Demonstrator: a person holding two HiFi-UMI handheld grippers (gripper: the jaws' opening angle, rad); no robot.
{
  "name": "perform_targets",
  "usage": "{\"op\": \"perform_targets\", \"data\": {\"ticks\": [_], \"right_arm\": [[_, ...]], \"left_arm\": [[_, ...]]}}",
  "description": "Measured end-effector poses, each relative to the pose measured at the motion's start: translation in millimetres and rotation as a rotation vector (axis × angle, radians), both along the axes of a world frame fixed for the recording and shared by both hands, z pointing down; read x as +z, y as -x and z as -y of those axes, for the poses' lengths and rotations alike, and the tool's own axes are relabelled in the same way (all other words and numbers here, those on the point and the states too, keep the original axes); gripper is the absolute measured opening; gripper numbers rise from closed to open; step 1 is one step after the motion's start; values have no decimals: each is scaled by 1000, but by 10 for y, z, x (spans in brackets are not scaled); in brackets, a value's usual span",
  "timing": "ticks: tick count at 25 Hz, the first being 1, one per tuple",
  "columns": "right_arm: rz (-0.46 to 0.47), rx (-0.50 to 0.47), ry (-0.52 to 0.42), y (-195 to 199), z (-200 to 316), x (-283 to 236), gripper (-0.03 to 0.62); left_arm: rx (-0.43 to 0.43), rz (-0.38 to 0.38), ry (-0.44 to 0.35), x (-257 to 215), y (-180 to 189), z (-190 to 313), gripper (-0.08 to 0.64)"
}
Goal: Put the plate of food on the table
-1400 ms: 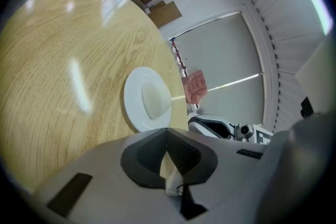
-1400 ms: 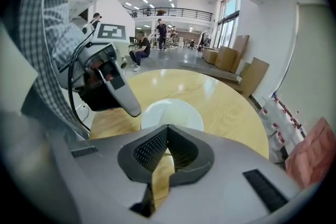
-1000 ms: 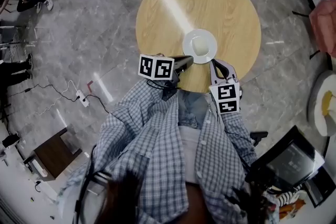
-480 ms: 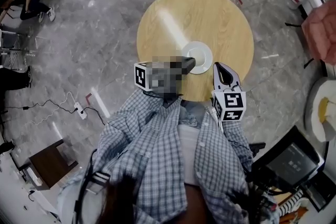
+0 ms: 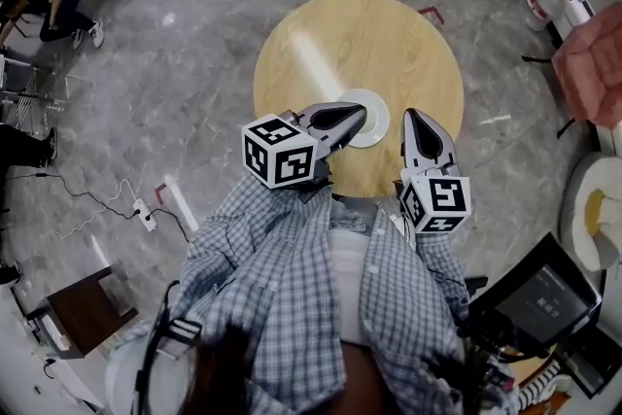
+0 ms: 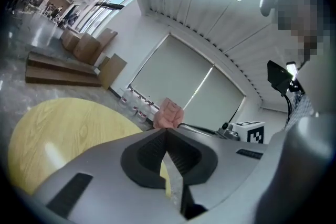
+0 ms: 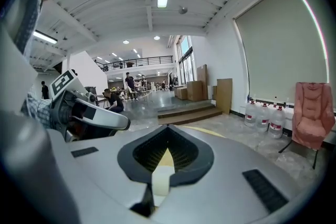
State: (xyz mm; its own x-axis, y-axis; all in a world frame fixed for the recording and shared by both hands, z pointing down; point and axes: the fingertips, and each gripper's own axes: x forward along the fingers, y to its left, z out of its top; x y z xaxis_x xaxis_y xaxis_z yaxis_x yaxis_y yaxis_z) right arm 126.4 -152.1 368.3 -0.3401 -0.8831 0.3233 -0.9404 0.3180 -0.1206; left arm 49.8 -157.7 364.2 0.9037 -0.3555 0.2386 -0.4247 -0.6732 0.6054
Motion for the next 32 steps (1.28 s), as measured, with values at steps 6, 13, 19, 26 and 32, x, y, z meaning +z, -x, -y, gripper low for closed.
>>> {"op": "perform_targets", "data": {"ticks": [6,13,19,26,32], "right_arm": [[34,21,-42,-38,28,-205,6],[52,31,-109,-89,42,-489,6],[62,16,-129,-40,43,-558,6],[42,1,-117,-18,15,-480,6],[54,3,-104,-55,-2,-424,6]], "left_arm": [[15,8,-85,-248,-32,20,8],[3,-33,-126,-474,-45,65,8],[17,-26,-128,-483,-49,54,8],[51,-32,-111,-444,-107,-7,8],[60,-26,-110,-414,-157,-39,8]]}}
